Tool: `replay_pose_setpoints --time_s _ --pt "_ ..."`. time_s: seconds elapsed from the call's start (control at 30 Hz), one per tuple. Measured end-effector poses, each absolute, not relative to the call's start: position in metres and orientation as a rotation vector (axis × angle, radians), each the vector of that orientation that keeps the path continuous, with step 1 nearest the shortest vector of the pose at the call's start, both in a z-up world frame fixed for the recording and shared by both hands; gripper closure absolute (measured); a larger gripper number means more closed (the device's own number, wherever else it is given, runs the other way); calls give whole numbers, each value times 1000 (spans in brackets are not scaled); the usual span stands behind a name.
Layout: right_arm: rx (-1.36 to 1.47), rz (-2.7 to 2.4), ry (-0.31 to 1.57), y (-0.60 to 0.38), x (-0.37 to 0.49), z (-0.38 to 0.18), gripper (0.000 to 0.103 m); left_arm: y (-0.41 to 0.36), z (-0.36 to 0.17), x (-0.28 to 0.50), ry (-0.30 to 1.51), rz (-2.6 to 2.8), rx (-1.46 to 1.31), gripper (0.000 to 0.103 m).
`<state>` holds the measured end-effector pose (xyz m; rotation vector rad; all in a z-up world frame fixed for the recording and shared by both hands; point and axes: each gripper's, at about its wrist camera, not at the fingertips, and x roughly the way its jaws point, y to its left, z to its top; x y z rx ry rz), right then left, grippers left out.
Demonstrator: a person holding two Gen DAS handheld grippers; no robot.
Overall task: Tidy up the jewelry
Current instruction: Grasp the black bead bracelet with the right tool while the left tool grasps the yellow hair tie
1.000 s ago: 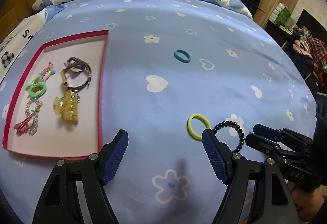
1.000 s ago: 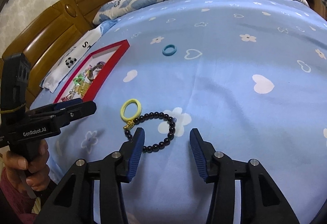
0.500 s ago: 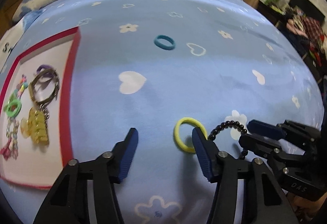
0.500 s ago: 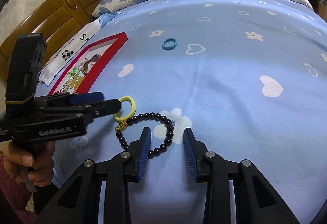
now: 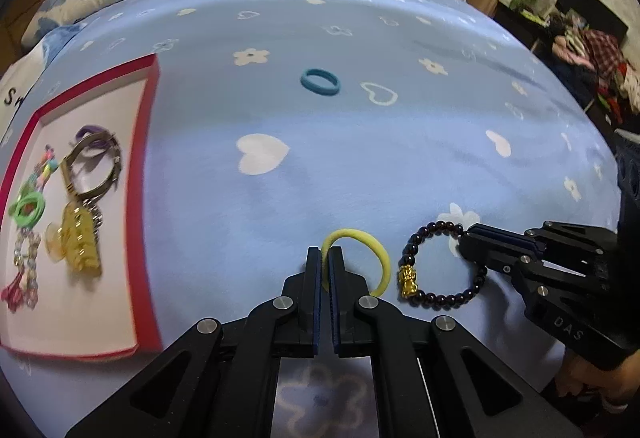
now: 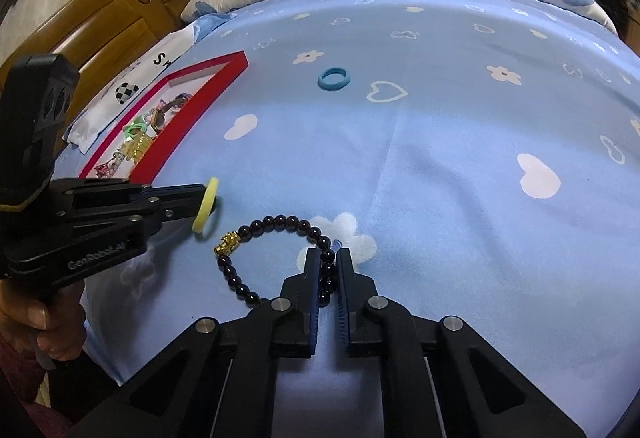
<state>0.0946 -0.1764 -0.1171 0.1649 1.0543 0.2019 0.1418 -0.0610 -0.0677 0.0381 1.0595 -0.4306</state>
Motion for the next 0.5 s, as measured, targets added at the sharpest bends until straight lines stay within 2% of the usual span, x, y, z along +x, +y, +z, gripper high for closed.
replay_pose_setpoints --time_s 0.5 --pt "232 279 907 -165 90 -61 96 11 -14 99 948 -354 -130 101"
